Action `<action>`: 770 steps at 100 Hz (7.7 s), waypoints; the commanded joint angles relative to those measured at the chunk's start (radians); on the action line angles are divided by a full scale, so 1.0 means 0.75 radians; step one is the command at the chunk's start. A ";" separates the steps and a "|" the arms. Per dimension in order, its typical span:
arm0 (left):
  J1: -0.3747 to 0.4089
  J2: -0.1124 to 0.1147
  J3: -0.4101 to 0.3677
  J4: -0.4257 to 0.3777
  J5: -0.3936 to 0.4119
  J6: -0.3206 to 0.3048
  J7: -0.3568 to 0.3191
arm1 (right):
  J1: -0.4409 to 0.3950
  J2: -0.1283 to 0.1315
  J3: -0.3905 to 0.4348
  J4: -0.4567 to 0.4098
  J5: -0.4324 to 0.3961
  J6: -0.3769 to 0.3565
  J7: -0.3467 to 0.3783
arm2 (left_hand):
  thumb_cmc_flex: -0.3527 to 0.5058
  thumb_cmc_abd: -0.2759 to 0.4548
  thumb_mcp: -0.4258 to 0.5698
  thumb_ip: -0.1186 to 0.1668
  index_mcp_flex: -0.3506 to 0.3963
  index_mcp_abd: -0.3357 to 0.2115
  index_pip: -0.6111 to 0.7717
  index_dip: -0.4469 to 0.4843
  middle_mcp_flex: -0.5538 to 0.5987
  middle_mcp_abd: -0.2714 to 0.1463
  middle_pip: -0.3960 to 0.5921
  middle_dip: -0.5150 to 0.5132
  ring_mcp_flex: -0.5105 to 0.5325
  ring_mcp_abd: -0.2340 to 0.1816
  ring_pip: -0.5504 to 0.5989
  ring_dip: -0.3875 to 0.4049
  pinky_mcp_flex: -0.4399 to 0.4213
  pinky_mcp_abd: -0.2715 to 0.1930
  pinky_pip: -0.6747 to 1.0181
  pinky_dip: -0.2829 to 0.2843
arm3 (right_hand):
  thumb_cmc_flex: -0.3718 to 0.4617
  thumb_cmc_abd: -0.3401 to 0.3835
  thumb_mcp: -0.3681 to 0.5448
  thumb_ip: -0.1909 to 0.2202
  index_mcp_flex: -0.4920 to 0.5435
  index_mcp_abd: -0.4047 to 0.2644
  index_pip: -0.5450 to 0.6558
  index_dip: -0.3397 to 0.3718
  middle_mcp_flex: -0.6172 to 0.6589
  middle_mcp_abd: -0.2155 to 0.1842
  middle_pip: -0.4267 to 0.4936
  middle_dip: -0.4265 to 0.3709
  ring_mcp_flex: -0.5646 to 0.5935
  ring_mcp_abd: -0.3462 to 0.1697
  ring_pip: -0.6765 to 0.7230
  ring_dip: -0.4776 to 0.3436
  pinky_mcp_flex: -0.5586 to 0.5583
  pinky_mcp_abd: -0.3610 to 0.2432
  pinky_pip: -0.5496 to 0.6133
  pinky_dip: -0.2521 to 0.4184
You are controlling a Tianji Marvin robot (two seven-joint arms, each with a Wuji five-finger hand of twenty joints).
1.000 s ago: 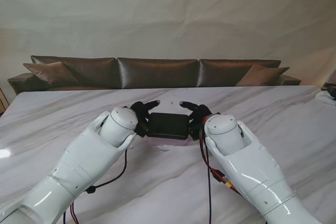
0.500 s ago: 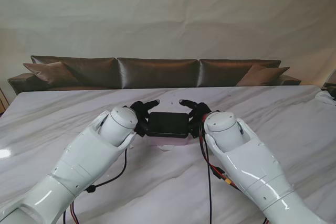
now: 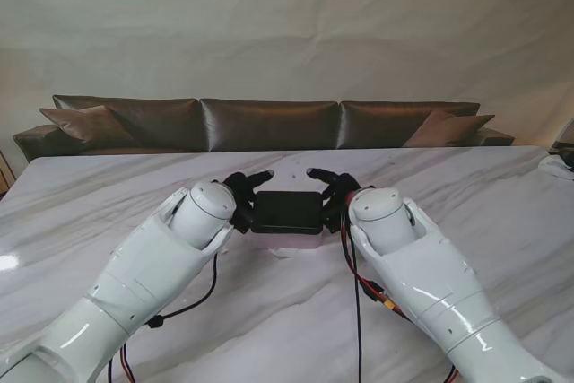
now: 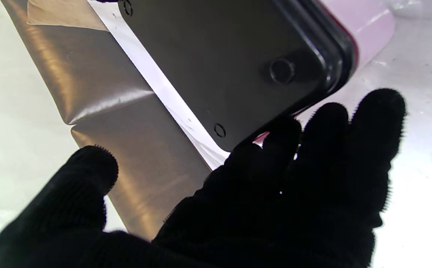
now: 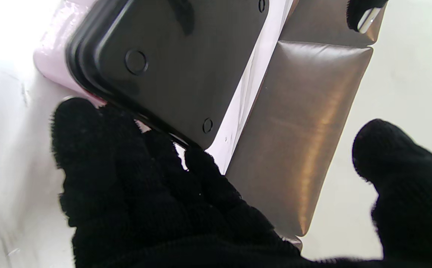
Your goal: Refill a tissue box and feed the first sheet
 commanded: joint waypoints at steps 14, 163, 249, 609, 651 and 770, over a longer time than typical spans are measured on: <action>-0.003 -0.043 0.017 -0.018 -0.013 -0.020 -0.039 | 0.018 -0.040 -0.015 -0.006 0.019 -0.025 0.026 | -0.031 0.046 -0.006 0.047 0.078 -0.255 0.161 0.041 0.022 -0.149 0.063 0.018 -0.001 0.018 0.012 0.006 0.037 -0.097 0.601 -0.011 | 0.000 0.009 -0.036 0.016 0.048 -0.154 0.064 0.033 0.031 -0.119 0.012 -0.002 0.043 -0.138 0.015 -0.011 0.027 -0.117 0.007 -0.008; -0.007 -0.037 0.014 0.089 0.013 -0.088 -0.052 | 0.049 -0.050 -0.006 0.083 0.013 -0.018 0.022 | -0.031 0.047 -0.008 0.048 0.078 -0.255 0.162 0.042 0.023 -0.150 0.064 0.018 0.001 0.017 0.013 0.006 0.036 -0.098 0.600 -0.010 | -0.002 0.012 -0.035 0.020 0.049 -0.174 0.068 0.036 0.036 -0.138 0.000 -0.006 0.038 -0.149 0.002 -0.015 0.010 -0.126 0.003 -0.004; 0.045 0.007 -0.036 0.008 0.125 0.001 -0.057 | 0.029 -0.035 0.023 0.056 -0.026 0.019 0.031 | -0.033 0.049 -0.013 0.049 0.080 -0.259 0.164 0.043 0.028 -0.152 0.066 0.019 0.010 0.014 0.016 0.007 0.043 -0.104 0.605 -0.009 | -0.002 0.011 -0.035 0.020 0.049 -0.168 0.067 0.036 0.033 -0.131 0.003 -0.004 0.039 -0.147 0.002 -0.014 0.006 -0.126 0.011 0.010; -0.063 -0.014 0.046 0.365 0.019 -0.259 -0.226 | 0.173 -0.034 -0.209 0.450 -0.313 -0.233 0.090 | 0.029 0.067 -0.044 0.084 -0.071 -0.591 0.900 0.480 0.095 -0.368 0.393 0.170 0.132 -0.023 0.290 0.151 0.056 -0.317 0.963 0.176 | 0.300 -0.364 0.522 -0.262 0.645 -1.016 0.832 0.346 0.597 -0.670 0.570 0.640 0.384 -0.366 0.621 0.374 0.085 -0.358 0.449 0.376; -0.084 -0.028 0.074 0.430 0.035 -0.330 -0.223 | 0.188 -0.045 -0.238 0.497 -0.352 -0.246 0.063 | 0.030 -0.016 -0.016 0.111 -0.220 -0.639 0.977 0.659 0.006 -0.445 0.487 0.317 0.103 -0.084 0.367 0.293 0.063 -0.489 1.074 0.199 | 0.354 -0.541 0.429 -0.345 0.738 -1.055 0.908 0.390 0.681 -0.711 0.653 0.716 0.457 -0.414 0.658 0.385 0.149 -0.385 0.478 0.385; -0.006 0.066 0.046 0.208 0.162 -0.264 -0.269 | 0.174 -0.050 -0.262 0.481 -0.430 -0.242 -0.011 | 0.087 -0.072 -0.088 0.086 -0.245 -0.776 1.145 0.962 -0.009 -0.547 0.578 0.468 0.106 -0.172 0.422 0.403 0.058 -0.592 1.138 0.214 | 0.298 -0.581 0.468 -0.380 0.954 -0.923 0.877 0.473 0.839 -0.709 0.715 0.838 0.553 -0.440 0.787 0.430 0.246 -0.396 0.559 0.407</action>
